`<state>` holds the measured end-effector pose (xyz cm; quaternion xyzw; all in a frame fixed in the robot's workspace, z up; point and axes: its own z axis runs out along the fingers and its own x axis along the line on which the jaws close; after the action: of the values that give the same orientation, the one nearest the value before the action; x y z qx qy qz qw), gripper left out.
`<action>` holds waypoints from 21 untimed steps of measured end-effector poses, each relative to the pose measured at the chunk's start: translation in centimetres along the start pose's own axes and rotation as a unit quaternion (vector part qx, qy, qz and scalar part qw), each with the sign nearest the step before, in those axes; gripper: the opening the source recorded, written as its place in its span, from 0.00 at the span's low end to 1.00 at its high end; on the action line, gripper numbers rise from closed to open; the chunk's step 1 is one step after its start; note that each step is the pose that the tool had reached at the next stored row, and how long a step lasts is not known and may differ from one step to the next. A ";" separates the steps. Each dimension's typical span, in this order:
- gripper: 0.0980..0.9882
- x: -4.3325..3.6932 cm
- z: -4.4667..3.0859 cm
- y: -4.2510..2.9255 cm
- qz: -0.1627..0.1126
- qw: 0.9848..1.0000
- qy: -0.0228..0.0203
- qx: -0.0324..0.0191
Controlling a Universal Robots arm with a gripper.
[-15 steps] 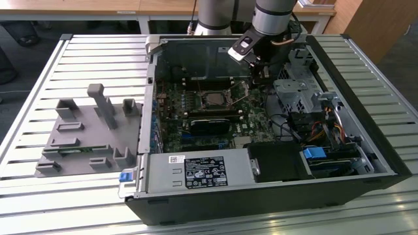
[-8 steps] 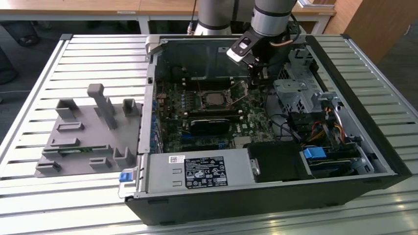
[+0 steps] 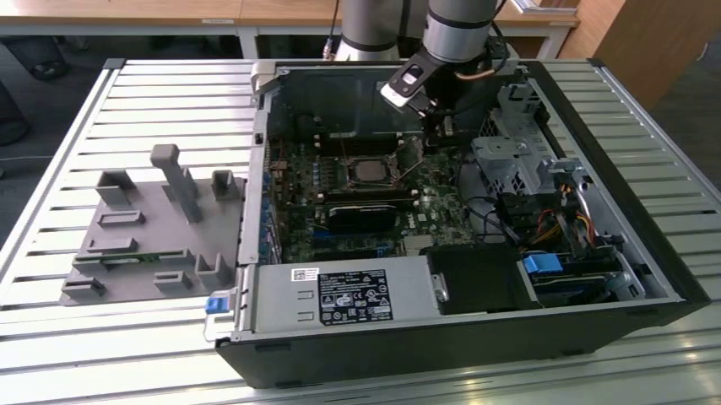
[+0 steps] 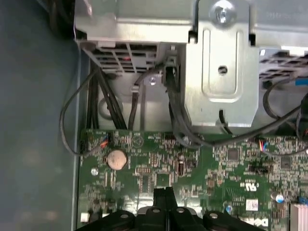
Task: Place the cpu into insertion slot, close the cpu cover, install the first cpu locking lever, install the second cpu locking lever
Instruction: 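Close the cpu cover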
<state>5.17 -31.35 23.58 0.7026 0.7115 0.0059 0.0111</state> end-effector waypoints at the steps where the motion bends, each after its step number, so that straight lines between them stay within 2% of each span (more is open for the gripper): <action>1: 0.01 0.00 -0.01 -0.25 0.000 1.000 0.000 0.000; 6: 0.01 0.02 -0.05 -1.81 0.000 1.000 0.000 0.000; 17: 0.01 0.05 -0.05 -3.71 0.000 1.000 0.000 0.000; 21: 0.01 0.05 0.03 -4.15 0.000 1.000 0.000 0.000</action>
<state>1.02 -31.35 23.45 0.7026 0.7115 0.0059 0.0111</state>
